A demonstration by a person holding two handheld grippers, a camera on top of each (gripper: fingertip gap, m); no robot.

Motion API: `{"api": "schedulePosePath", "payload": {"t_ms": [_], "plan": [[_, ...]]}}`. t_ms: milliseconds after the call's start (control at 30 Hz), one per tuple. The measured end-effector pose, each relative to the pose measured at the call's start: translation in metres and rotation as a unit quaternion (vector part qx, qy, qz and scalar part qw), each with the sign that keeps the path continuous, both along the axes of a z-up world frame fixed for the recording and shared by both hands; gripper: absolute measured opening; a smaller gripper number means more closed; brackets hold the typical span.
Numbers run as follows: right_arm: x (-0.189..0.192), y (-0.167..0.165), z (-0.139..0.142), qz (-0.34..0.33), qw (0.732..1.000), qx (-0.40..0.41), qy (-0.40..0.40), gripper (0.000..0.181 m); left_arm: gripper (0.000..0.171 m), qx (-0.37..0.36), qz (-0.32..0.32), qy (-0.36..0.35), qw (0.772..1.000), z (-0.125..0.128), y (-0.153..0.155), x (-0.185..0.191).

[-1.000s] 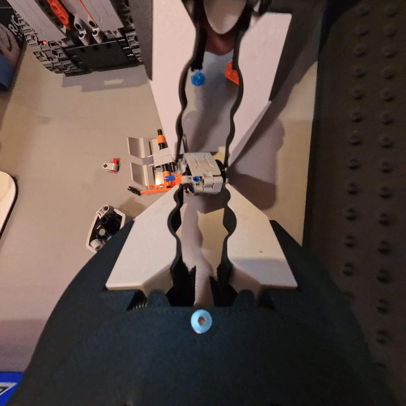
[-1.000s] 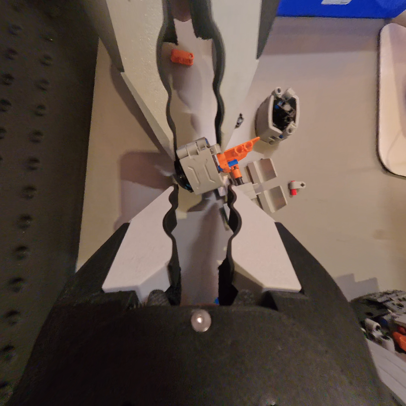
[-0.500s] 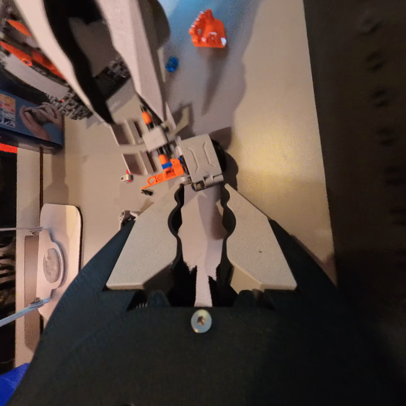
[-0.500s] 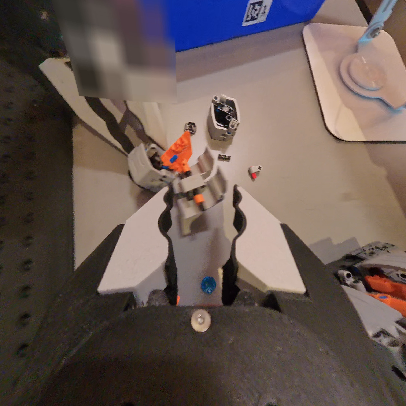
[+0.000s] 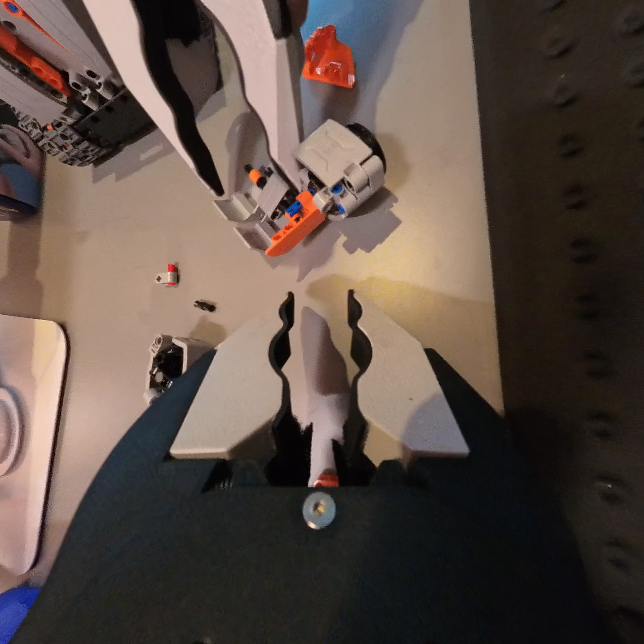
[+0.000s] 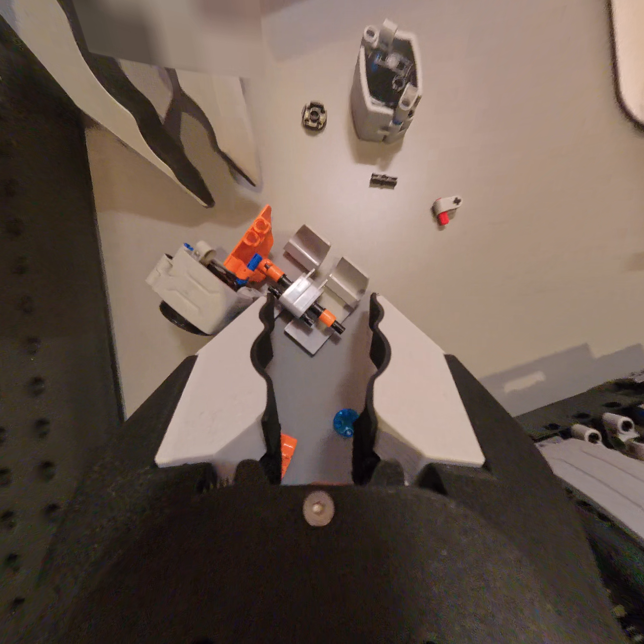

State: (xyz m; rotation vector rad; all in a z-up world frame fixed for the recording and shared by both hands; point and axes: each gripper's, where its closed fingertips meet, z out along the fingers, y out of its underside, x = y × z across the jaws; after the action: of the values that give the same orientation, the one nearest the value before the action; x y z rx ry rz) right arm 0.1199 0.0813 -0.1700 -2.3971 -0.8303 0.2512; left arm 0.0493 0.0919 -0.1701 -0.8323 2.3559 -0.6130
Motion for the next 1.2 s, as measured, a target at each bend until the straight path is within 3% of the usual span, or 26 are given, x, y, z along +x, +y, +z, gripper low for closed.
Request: {"api": "schedulePosePath", "payload": {"t_ms": [267,433,600,767,900,1200], "plan": [[0.005,-0.006,0.009,0.005,1.0,-0.002,0.005,0.058,0.049,-0.085,-0.016,-0.005,0.996,0.016,-0.026,0.002],[-0.003,-0.009,-0.011,0.009,0.999,-0.035,-0.016,0.063,0.055,-0.073,-0.027,0.002,0.997,0.011,-0.045,0.006],[-0.003,-0.007,-0.011,-0.001,0.999,-0.035,-0.014,0.064,0.036,-0.067,-0.003,-0.012,0.998,0.011,-0.036,0.014],[-0.002,-0.004,-0.011,-0.02,0.999,-0.036,-0.011,0.063,0.032,-0.083,0.007,-0.008,0.997,0.011,-0.032,0.015],[0.005,-0.008,-0.008,-0.025,0.999,-0.041,-0.018,0.074,0.022,-0.093,0.03,-0.004,0.995,0.012,-0.019,0.017],[0.013,-0.018,-0.004,-0.014,0.998,-0.057,-0.023,0.073,0.026,-0.111,0.077,0.004,0.991,0.012,0.008,0.019]]}}
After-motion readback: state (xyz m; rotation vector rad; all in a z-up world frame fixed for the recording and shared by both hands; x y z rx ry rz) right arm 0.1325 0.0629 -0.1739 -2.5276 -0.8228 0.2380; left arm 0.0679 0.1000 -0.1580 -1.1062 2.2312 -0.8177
